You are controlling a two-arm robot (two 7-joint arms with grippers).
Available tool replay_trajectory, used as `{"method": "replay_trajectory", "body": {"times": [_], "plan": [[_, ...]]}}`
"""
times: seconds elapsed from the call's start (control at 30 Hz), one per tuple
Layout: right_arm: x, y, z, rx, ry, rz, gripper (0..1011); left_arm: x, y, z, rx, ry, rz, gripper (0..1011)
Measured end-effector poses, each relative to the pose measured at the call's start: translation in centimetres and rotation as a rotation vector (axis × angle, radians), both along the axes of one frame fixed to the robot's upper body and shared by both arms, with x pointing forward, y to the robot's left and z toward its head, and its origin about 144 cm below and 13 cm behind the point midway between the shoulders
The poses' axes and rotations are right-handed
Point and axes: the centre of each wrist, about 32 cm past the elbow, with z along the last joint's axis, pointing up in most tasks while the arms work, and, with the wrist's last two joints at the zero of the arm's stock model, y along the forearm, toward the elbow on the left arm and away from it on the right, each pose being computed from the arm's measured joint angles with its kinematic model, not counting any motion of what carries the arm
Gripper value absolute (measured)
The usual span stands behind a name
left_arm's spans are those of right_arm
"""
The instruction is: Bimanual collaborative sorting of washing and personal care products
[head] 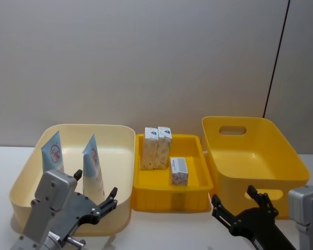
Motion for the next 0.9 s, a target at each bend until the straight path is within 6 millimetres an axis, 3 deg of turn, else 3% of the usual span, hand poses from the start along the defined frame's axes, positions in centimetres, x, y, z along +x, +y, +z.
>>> {"method": "replay_trajectory", "body": {"times": [0.9], "plan": [[0.00,0.00,0.00,0.000,0.000,0.000,1001,0.00,0.00,0.00,0.000,0.000,0.000,1002]]}}
